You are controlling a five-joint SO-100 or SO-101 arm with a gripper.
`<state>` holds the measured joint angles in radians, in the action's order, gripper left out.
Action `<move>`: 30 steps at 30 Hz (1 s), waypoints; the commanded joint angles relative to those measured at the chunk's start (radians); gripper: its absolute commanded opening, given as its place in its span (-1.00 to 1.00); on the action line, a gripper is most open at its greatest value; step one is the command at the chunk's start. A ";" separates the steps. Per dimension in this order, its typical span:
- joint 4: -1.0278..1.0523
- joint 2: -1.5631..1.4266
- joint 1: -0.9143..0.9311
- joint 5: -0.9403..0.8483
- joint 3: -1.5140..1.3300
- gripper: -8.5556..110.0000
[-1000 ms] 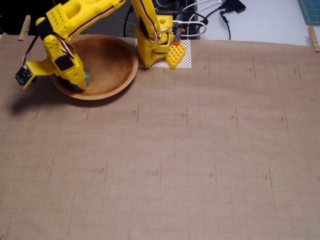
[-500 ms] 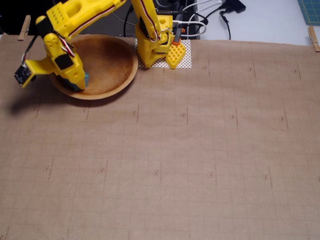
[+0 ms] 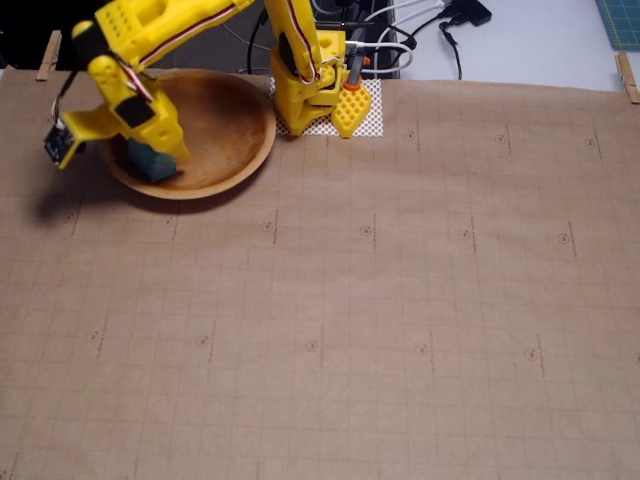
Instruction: Grasp a blue block and put it in the bowl.
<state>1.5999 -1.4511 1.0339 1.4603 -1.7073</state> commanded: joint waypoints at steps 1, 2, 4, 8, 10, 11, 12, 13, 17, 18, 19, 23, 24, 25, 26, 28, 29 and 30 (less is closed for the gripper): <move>0.046 -0.181 0.003 -0.012 0.057 -0.14; 0.052 -0.196 0.000 -0.012 0.057 -0.14; 0.078 -0.241 -0.005 -0.012 0.057 -0.14; 0.137 -0.324 -0.008 -0.012 0.057 -0.14; 0.160 -0.364 -0.023 -0.012 0.057 -0.14; 0.172 -0.393 -0.034 -0.012 0.057 -0.14; 0.179 -0.414 -0.043 -0.012 0.057 -0.14; 0.186 -0.434 -0.049 -0.012 0.057 -0.14; 0.189 -0.529 -0.094 -0.011 0.048 -0.14; 0.189 -0.551 -0.107 -0.009 0.046 -0.14; 0.189 -0.574 -0.120 -0.009 0.046 -0.14; 0.186 -0.667 -0.204 0.008 0.057 -0.14; 0.183 -0.673 -0.213 0.008 0.057 -0.14; 0.179 -0.693 -0.244 0.009 0.058 -0.14; 0.178 -0.707 -0.270 0.011 0.058 -0.14; 0.170 -0.733 -0.330 0.023 0.058 -0.14; 0.156 -0.746 -0.368 0.038 0.058 -0.14; 0.135 -0.764 -0.419 0.060 0.058 -0.14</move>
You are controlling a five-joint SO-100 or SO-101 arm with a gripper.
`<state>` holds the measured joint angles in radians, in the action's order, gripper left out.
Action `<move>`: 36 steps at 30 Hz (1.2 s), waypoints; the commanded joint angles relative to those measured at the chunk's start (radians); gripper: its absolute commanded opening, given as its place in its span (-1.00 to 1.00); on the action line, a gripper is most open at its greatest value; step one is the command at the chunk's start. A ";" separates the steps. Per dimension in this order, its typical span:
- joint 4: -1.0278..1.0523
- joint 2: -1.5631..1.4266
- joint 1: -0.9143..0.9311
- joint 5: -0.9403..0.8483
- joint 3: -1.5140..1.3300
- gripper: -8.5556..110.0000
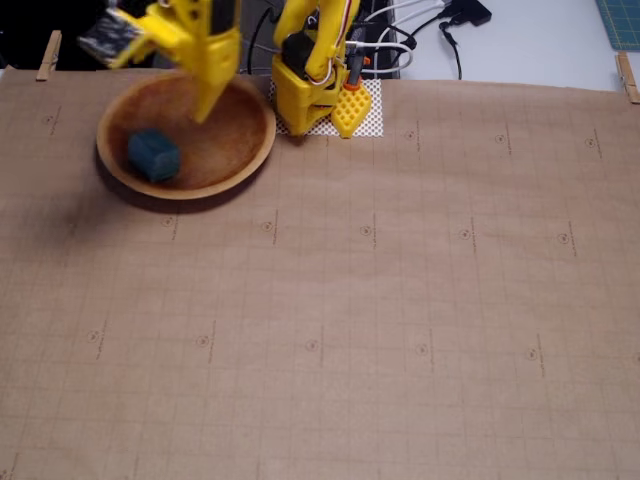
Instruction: Grasp a blue block and put it in the bowl.
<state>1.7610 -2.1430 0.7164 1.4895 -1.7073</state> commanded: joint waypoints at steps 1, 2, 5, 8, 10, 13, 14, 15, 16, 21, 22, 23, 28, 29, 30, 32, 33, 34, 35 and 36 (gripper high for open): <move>-0.043 -0.087 -0.143 0.046 0.058 -0.14; -0.063 -0.101 -0.183 0.063 0.055 -0.14; -0.129 -0.141 -0.311 0.114 0.041 -0.14; -0.176 -0.164 -0.440 0.153 0.041 -0.14; -0.199 -0.170 -0.518 0.178 0.041 -0.14; -0.210 -0.163 -0.646 0.222 0.041 -0.14; -0.212 -0.158 -0.681 0.233 0.041 -0.14; -0.212 -0.155 -0.713 0.245 0.041 -0.14; -0.213 -0.152 -0.749 0.256 0.041 -0.14; -0.236 -0.110 -0.905 0.295 0.040 -0.14; -0.258 -0.100 -0.934 0.299 0.038 -0.15; -0.284 -0.086 -0.965 0.302 0.029 -0.17; -0.440 -0.072 -1.055 0.301 -0.051 -0.33; -0.468 -0.071 -1.065 0.301 -0.071 -0.36; -0.497 -0.071 -1.075 0.301 -0.092 -0.39; -0.561 -0.067 -1.091 0.290 -0.138 -0.44; -0.592 -0.064 -1.095 0.288 -0.156 -0.46; -0.629 -0.061 -1.104 0.288 -0.179 -0.49; -0.666 -0.058 -1.117 0.285 -0.201 -0.52; -0.698 -0.058 -1.124 0.285 -0.219 -0.54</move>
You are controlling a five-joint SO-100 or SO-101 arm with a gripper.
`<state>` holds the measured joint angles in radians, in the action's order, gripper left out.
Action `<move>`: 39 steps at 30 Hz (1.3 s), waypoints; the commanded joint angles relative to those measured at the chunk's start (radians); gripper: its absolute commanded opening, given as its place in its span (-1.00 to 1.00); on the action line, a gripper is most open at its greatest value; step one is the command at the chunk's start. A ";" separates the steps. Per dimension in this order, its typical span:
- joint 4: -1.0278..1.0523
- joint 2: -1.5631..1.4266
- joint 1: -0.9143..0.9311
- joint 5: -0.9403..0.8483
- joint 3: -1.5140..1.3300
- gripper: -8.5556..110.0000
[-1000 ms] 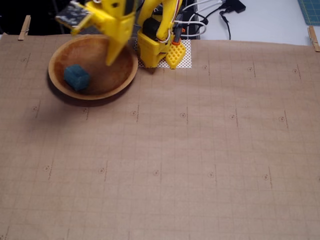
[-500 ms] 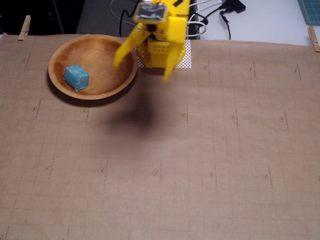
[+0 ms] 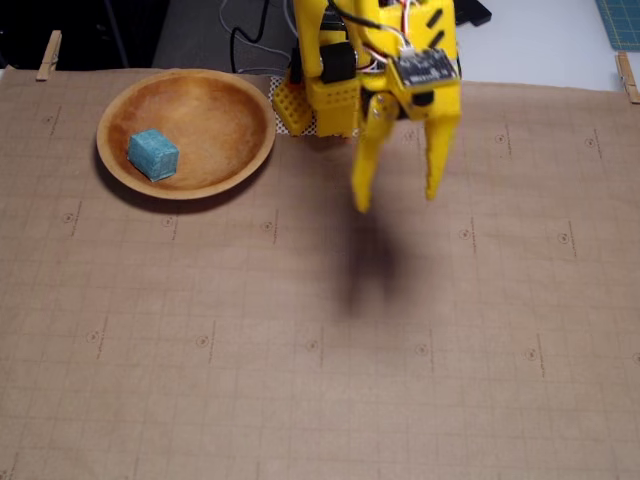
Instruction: Grasp a blue block and put it in the bowl.
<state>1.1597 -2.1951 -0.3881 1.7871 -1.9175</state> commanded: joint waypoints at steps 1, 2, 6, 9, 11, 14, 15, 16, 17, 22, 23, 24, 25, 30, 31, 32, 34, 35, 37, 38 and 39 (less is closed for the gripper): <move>-0.143 -0.006 -0.029 -0.012 -0.038 -0.58; -0.176 -0.006 -0.034 -0.012 -0.060 -0.62; -0.319 -0.006 -0.041 -0.012 -0.141 -0.74; -0.417 -0.006 -0.031 -0.014 -0.204 -0.81; -0.476 -0.008 -0.009 -0.014 -0.259 -0.86; -0.537 -0.009 0.080 -0.014 -0.334 -0.91; -0.561 -0.009 0.109 -0.014 -0.362 -0.91; -0.588 -0.009 0.141 -0.014 -0.388 -0.92; -0.612 -0.012 0.167 -0.014 -0.410 -0.91; -0.762 -0.035 0.290 -0.012 -0.534 -0.91; -0.798 -0.060 0.314 -0.012 -0.577 -0.91; -0.815 -0.074 0.324 -0.012 -0.600 -0.91; -0.836 -0.101 0.339 -0.012 -0.635 -0.91; -0.946 -0.253 0.382 -0.014 -0.839 -0.91; -0.963 -0.282 0.387 -0.014 -0.879 -0.91; -0.979 -0.310 0.388 -0.015 -0.914 -0.91; -1.002 -0.367 0.388 -0.028 -0.979 -0.91; -1.012 -0.399 0.388 -0.048 -1.008 -0.91; -1.017 -0.459 0.396 -0.094 -1.052 -0.91; -1.017 -0.491 0.396 -0.117 -1.069 -0.91; -1.015 -0.517 0.396 -0.135 -1.085 -0.91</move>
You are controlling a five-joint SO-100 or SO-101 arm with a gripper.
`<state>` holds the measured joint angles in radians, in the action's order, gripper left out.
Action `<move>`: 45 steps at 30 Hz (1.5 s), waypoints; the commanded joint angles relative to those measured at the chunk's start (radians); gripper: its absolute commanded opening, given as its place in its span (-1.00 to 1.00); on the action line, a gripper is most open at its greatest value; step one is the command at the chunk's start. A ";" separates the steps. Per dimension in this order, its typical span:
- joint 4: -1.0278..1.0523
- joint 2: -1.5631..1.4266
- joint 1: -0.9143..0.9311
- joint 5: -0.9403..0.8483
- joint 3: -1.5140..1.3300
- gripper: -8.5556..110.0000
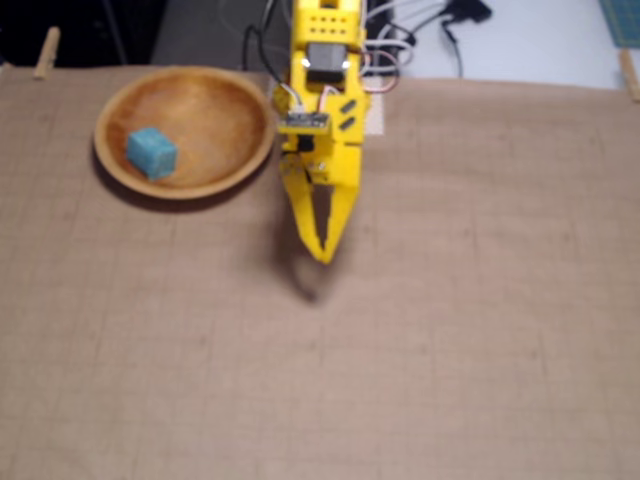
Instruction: Grasp a blue block and put it in the bowl.
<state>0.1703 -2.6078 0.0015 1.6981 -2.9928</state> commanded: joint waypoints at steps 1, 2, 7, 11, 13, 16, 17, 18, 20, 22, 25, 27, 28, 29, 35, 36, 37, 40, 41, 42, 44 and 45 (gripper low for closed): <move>-0.025 -0.130 0.006 -0.057 -0.026 -0.90; -0.025 -0.155 0.006 -0.066 -0.044 -0.90; -0.009 -0.295 0.008 -0.094 -0.147 -0.90; 0.201 -0.448 0.008 -0.087 -0.144 -0.91; 0.339 -0.517 0.006 -0.089 -0.144 -0.91; 0.571 -0.646 0.000 -0.089 -0.144 -0.90; 0.637 -0.687 0.000 -0.092 -0.144 -0.90; 0.696 -0.729 0.000 -0.092 -0.141 -0.90; 0.813 -0.811 0.002 -0.092 -0.137 -0.90; 0.897 -0.841 0.002 -0.087 -0.135 -0.90; 0.965 -0.830 0.002 -0.091 -0.135 -0.90; 0.989 -0.830 -0.003 -0.091 -0.135 -0.90; 1.000 -0.830 -0.003 -0.092 -0.135 -0.90; 1.015 -0.830 -0.003 -0.092 -0.135 -0.90; 1.143 -0.831 0.005 -0.092 -0.135 -0.90; 1.164 -0.831 0.006 -0.092 -0.135 -0.90; 1.184 -0.831 0.006 -0.092 -0.135 -0.90; 1.192 -0.831 0.006 -0.092 -0.135 -0.90; 1.192 -0.831 0.006 -0.092 -0.135 -0.90; 1.190 -0.828 0.006 -0.091 -0.135 -0.90; 1.189 -0.825 -0.003 -0.092 -0.135 -0.90; 1.189 -0.825 0.005 -0.092 -0.135 -0.90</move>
<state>1.3591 -3.4300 0.0046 1.6153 -3.1493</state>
